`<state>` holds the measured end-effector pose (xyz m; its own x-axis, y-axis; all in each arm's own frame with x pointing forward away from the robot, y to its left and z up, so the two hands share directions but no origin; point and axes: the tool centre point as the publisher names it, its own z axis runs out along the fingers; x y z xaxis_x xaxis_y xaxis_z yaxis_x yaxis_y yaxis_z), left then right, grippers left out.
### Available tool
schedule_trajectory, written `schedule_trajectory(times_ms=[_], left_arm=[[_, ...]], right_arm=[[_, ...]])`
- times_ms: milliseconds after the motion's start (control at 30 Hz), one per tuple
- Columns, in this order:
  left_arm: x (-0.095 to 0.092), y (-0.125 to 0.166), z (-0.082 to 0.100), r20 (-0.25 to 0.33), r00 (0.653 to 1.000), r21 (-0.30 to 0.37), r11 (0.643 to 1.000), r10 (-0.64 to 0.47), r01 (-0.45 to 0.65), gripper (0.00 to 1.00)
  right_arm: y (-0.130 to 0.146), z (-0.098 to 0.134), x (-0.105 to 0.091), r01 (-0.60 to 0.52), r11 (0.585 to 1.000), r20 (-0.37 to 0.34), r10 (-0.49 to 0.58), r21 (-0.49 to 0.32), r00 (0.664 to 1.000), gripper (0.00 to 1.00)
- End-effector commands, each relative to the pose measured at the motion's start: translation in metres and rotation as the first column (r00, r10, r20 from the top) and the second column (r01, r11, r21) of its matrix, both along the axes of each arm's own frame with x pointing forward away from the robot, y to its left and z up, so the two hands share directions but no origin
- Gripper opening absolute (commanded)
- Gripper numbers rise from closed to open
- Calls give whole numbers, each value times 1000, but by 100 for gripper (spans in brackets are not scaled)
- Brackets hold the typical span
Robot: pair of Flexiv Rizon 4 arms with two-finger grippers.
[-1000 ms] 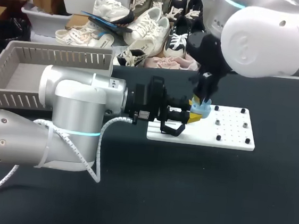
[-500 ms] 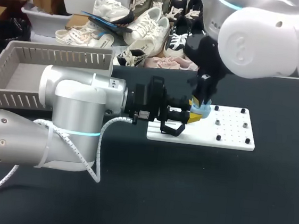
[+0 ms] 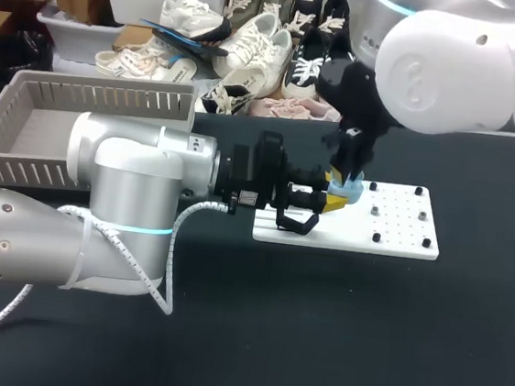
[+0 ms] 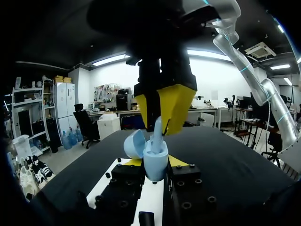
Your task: Pick up each earbud case from the left stands, insert the matching earbuds, close the lid, and place the case in the box.
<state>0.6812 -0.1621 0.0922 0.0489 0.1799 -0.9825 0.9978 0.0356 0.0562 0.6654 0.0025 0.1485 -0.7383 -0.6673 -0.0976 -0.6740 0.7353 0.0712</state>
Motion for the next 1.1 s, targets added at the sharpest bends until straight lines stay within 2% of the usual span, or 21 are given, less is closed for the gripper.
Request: schedule_trajectory(times_ms=[33,1100], left_arm=[[0,0,-1,1,1000,-3,1000,0,0,0],[0,0,-1,1,1000,-3,1000,0,0,0]], right_arm=[[1,-1,-3,1,1000,1,-1,-1,1000,0],[0,-4,3,2,1000,-4,-2,-9,1000,0]])
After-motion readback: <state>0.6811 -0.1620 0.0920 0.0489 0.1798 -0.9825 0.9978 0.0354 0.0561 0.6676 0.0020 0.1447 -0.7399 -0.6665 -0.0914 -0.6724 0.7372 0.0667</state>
